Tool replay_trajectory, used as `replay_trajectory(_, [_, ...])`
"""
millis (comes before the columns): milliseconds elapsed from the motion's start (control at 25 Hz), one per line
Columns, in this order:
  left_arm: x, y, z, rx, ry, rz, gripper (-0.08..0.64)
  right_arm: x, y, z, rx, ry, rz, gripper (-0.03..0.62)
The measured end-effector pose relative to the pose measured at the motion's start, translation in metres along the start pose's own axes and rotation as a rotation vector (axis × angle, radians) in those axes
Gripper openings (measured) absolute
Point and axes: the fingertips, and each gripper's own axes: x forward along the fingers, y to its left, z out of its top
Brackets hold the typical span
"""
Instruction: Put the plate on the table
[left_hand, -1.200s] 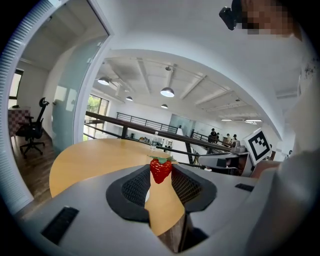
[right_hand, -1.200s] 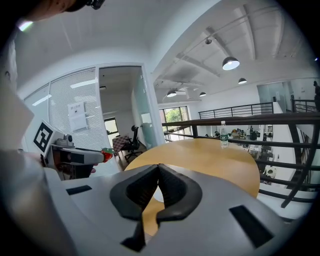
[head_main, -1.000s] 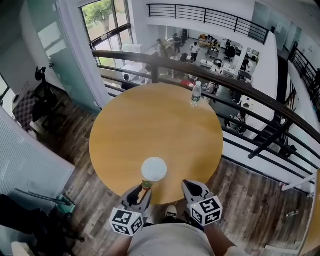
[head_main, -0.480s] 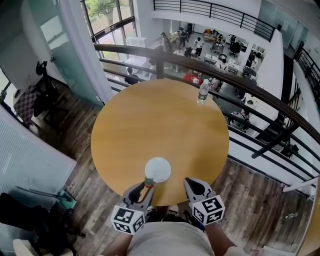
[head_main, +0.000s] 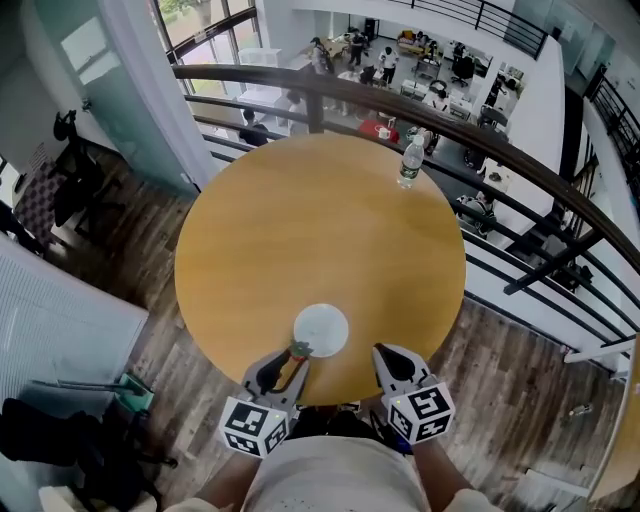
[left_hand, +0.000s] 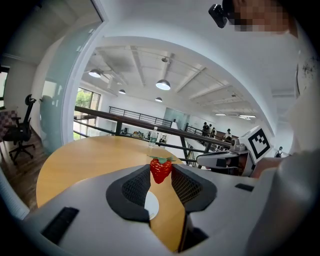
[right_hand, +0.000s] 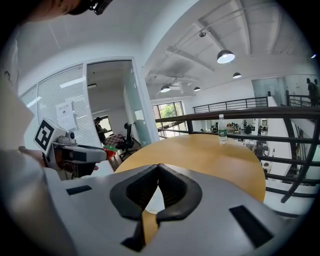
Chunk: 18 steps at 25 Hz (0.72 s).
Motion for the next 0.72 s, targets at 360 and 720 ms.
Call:
replay_trajectory(360, [0.033, 0.019, -0.023, 0.062, 0.069, -0.025, 0.147, 0.029, -0.013, -0.018, 0.008, 0.029, -0.014, 0.020])
replay_trajectory(720, [0.070, 0.039, -0.055, 0.086, 0.146, -0.026, 0.147, 0.059, -0.025, -0.043, 0.022, 0.071, -0.015, 0.020])
